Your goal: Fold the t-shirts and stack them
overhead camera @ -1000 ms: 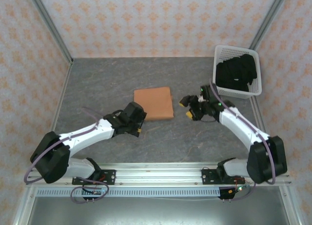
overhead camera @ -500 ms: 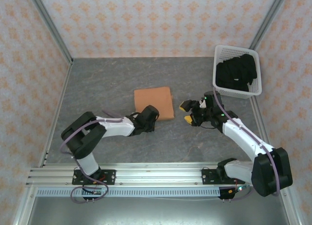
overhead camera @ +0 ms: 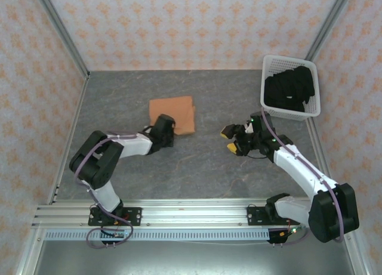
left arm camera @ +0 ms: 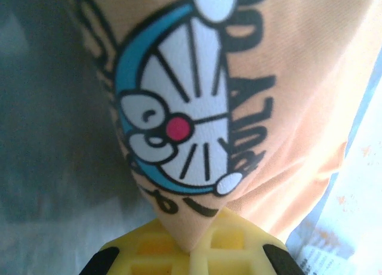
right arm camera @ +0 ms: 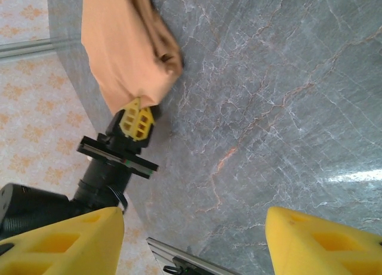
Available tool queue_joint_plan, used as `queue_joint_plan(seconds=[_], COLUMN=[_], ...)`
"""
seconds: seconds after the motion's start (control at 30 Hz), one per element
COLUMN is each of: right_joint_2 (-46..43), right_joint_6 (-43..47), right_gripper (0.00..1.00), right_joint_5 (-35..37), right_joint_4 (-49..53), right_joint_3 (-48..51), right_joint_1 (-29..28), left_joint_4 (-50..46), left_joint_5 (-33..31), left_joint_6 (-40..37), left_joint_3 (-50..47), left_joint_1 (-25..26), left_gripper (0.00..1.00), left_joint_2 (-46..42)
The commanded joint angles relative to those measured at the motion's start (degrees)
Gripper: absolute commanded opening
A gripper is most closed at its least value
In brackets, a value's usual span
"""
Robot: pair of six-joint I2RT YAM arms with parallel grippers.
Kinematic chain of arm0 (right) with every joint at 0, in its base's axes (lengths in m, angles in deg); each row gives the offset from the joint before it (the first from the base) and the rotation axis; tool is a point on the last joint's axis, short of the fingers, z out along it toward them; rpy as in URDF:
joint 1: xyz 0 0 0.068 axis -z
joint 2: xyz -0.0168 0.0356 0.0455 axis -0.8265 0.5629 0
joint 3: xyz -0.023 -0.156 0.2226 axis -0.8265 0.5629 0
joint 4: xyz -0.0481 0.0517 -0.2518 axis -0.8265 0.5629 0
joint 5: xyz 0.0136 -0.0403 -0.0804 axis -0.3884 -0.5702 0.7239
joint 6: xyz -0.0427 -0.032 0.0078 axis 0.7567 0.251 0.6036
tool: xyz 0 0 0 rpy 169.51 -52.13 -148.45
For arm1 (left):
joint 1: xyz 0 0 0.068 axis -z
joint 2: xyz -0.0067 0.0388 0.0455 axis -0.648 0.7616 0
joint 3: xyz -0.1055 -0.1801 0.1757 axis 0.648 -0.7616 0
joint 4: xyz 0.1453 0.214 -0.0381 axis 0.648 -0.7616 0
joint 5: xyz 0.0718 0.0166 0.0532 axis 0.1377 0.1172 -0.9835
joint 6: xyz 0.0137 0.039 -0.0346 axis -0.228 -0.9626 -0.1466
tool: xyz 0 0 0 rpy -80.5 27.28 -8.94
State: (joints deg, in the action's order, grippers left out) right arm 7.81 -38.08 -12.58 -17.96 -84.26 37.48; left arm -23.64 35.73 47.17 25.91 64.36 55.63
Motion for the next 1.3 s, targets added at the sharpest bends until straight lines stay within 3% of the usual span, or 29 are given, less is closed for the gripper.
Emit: queue_joint_plan(seconds=[0.0,0.17,0.43,0.57,0.77,1.0,1.07,1.17,1.2,1.23,1.27], right_joint_2=[0.51,2.20,9.51,12.53,15.94,17.33,16.13,12.92,11.92,10.90,9.91], right_joint_6=[1.85,1.95,3.22,4.15,5.03,5.71,6.12,6.68,7.00,7.27,7.48], right_gripper=[0.64,0.64,0.63,0.63,0.63,0.64,0.64,0.66,0.67,0.67,0.68], right_joint_5=[0.85,0.77,0.54,0.56,0.44,0.73,1.61,4.59,5.68,6.78,7.86], right_joint_4=[1.16,-0.14,-0.49,0.30,1.03,0.17,-1.26,-4.22,-4.81,-5.17,-5.43], right_joint_3=[-2.66,-4.00,-9.00,-12.07,-15.08,-17.35,-17.77,-18.09,-18.37,-18.78,-19.21], right_joint_1=[0.28,0.26,0.28,0.29,0.28,0.26,0.25,0.31,0.26,0.29,0.26], left_joint_4=[-4.05,-8.52,-17.18,-22.23,-24.38,-20.26,-19.95,-20.90,-22.16,-23.41,-24.87], left_joint_5=[4.42,14.32,20.30,21.36,23.20,24.36,24.45,23.28,21.81,20.23,18.67], left_joint_6=[-14.17,-29.50,-44.95,-49.26,-49.57,-45.36,-45.38,-47.53,-48.76,-50.19,-51.73], left_joint_3=[-0.25,8.14,28.79,40.11,50.07,48.99,47.56,44.52,43.10,41.74,40.68], left_joint_1=[-8.34,-21.44,-33.85,-37.07,-38.68,-38.60,-38.56,-38.30,-38.04,-37.67,-37.24], left_gripper=[0.00,0.00,0.00,0.00,0.00,0.00,0.12,0.48,0.63,0.91,1.00], left_joint_2=[-2.50,2.78,17.91,24.80,31.21,31.40,29.46,23.24,20.00,16.53,13.51])
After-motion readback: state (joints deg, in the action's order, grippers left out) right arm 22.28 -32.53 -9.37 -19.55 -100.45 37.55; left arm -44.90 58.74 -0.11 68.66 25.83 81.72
